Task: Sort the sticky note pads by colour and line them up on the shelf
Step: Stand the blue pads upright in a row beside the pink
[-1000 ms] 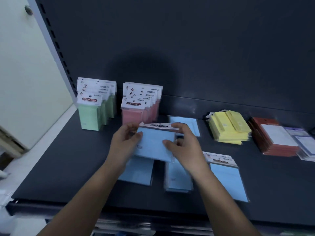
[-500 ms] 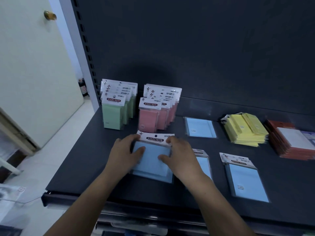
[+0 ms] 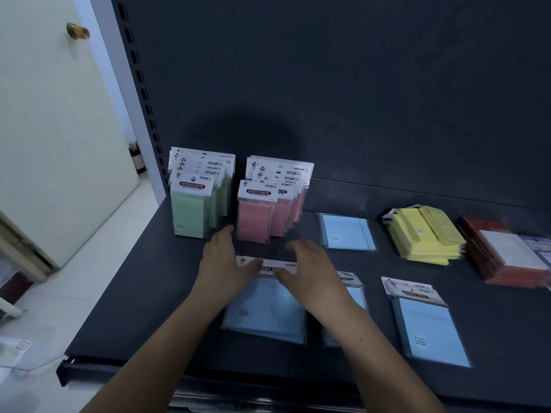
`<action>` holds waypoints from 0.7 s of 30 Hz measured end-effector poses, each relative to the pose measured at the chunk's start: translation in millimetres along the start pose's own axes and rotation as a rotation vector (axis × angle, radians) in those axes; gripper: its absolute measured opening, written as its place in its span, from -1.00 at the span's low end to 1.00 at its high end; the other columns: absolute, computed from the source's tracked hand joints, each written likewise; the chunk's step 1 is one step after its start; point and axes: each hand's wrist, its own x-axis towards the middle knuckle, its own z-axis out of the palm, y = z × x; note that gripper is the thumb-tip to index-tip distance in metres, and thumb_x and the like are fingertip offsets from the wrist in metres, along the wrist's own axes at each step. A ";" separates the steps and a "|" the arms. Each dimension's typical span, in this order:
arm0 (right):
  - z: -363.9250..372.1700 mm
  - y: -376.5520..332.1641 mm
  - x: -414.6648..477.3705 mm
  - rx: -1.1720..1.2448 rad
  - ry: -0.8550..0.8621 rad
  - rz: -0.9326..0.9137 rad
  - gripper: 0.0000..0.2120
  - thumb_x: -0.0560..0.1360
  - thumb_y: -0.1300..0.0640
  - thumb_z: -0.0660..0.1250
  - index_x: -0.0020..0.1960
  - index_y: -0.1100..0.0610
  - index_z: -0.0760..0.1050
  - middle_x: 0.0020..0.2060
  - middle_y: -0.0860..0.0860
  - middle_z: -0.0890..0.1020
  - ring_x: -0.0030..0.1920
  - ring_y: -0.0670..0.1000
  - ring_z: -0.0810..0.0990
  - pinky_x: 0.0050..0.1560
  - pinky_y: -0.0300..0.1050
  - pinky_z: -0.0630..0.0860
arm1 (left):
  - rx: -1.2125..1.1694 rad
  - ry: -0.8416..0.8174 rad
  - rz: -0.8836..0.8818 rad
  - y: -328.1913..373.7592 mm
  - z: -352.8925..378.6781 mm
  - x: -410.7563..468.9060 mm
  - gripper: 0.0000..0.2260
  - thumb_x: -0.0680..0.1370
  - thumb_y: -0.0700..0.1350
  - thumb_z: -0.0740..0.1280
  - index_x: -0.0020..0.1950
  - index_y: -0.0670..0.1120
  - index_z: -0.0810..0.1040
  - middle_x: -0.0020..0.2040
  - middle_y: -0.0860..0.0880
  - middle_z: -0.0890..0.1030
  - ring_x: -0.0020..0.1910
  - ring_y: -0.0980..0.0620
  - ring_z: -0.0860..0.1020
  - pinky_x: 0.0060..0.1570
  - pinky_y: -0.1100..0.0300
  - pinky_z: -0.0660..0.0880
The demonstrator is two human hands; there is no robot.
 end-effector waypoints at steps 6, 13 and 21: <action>-1.5 -5.8 32.1 0.758 -0.002 0.120 -0.48 0.45 0.32 0.30 0.37 0.08 0.29 0.20 0.03 0.55 0.21 -0.02 0.51 0.30 -0.01 0.42 | -0.430 -0.078 0.063 12.8 8.3 16.1 -0.47 0.41 -0.29 0.38 0.25 0.15 0.36 0.11 0.12 0.59 0.11 0.20 0.54 0.03 0.32 0.43; 7.9 -0.7 43.2 0.932 -0.032 0.163 -0.53 0.40 0.36 0.33 0.26 0.06 0.41 0.06 0.02 0.63 0.04 -0.06 0.60 0.06 -0.24 0.52 | -0.446 -0.099 0.097 16.8 24.7 11.5 -0.48 0.41 -0.31 0.32 0.24 0.17 0.42 0.05 0.17 0.61 0.01 0.28 0.57 -0.10 0.43 0.43; 5.0 -8.6 50.7 0.702 -0.037 0.150 -0.45 0.43 0.32 0.29 0.38 0.12 0.25 0.23 0.09 0.45 0.22 0.01 0.47 0.20 -0.21 0.47 | -0.446 -0.041 0.077 22.7 31.4 13.7 -0.49 0.40 -0.37 0.33 0.10 0.21 0.40 0.02 0.11 0.60 -0.03 0.26 0.57 -0.15 0.45 0.44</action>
